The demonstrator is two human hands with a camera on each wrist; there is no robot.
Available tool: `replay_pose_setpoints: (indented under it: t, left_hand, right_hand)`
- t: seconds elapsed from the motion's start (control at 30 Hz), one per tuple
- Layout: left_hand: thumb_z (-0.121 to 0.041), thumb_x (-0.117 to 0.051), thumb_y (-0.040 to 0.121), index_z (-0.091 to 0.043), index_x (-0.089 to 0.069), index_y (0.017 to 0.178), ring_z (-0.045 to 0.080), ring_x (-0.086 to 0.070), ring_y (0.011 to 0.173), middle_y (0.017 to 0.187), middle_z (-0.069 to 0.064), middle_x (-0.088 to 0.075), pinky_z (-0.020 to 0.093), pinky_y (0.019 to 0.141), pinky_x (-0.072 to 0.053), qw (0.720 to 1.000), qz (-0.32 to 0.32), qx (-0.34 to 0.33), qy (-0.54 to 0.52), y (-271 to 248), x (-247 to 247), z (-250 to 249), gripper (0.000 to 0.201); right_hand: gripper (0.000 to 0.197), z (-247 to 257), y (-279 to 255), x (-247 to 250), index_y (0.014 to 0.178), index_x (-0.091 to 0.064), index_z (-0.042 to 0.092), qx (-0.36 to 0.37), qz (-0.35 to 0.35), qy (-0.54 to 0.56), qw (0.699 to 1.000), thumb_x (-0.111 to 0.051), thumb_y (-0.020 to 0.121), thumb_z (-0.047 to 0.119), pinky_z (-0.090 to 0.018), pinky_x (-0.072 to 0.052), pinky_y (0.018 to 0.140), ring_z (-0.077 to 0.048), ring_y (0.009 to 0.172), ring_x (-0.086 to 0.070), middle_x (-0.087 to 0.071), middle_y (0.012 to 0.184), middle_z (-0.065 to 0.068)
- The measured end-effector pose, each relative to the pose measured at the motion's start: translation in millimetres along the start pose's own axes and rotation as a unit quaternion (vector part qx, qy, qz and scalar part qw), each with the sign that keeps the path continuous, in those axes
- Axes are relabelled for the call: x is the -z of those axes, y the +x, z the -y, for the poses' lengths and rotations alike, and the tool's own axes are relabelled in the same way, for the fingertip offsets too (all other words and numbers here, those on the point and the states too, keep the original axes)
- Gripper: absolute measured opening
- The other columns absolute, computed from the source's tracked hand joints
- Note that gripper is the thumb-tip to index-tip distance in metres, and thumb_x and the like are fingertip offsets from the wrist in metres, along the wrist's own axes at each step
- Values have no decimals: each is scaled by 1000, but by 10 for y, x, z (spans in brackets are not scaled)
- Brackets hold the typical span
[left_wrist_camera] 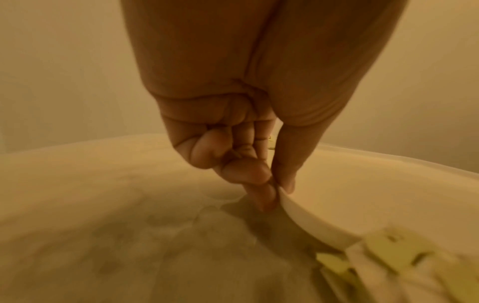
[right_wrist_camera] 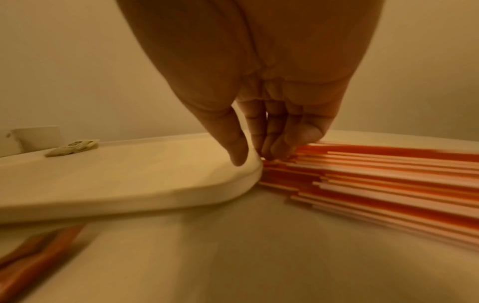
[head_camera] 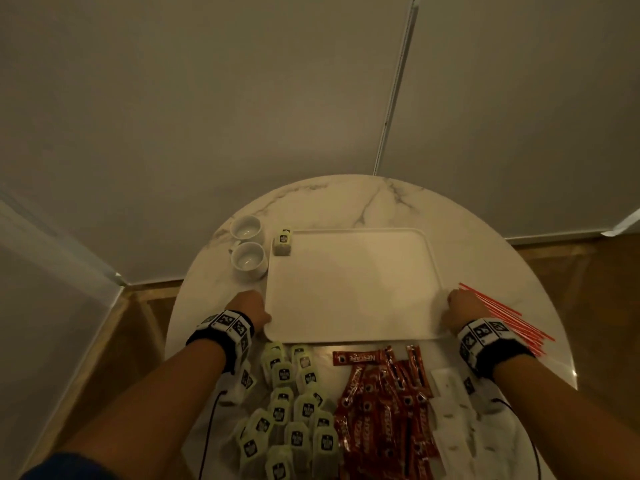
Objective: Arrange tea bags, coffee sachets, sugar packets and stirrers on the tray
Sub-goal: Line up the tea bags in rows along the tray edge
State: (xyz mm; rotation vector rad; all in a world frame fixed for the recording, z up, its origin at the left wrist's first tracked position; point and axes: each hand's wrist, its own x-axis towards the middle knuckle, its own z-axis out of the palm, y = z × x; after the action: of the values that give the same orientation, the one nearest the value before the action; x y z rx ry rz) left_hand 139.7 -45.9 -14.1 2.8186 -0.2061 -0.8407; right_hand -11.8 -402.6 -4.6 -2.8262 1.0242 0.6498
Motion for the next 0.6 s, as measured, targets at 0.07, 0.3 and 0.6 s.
replay_pose_setpoints:
  t: [0.07,0.3,0.6]
  left_hand:
    - [-26,-67,83,-8,-65,102,25,-62,97,106,11,-65,32,82,-50,1000,-6,1,-3,-2,-23,9,27]
    - [-27,-68,83,-8,-66,97,24,-62,96,105,10,-66,29,79,-48,1000,6,1,3,-36,-49,71,23]
    - [-28,-70,80,-9,-67,93,22,-62,94,102,9,-67,27,76,-48,999,34,-10,17,-168,-96,154,23]
  right_hand:
    - [26,23,-23,-11,118,-57,11,-2,-4,-17,1000,-48,96,22,-23,-46,85,-17,107,-60,-61,121,-5]
    - [27,47,-56,-52,121,-54,13,-18,5,-34,999,-48,97,24,-21,-44,80,-15,107,-60,-60,122,-3]
    - [56,-93,-52,-267,145,-33,11,7,10,19,1000,-50,94,25,-30,-29,113,-21,135,-39,-38,149,-5]
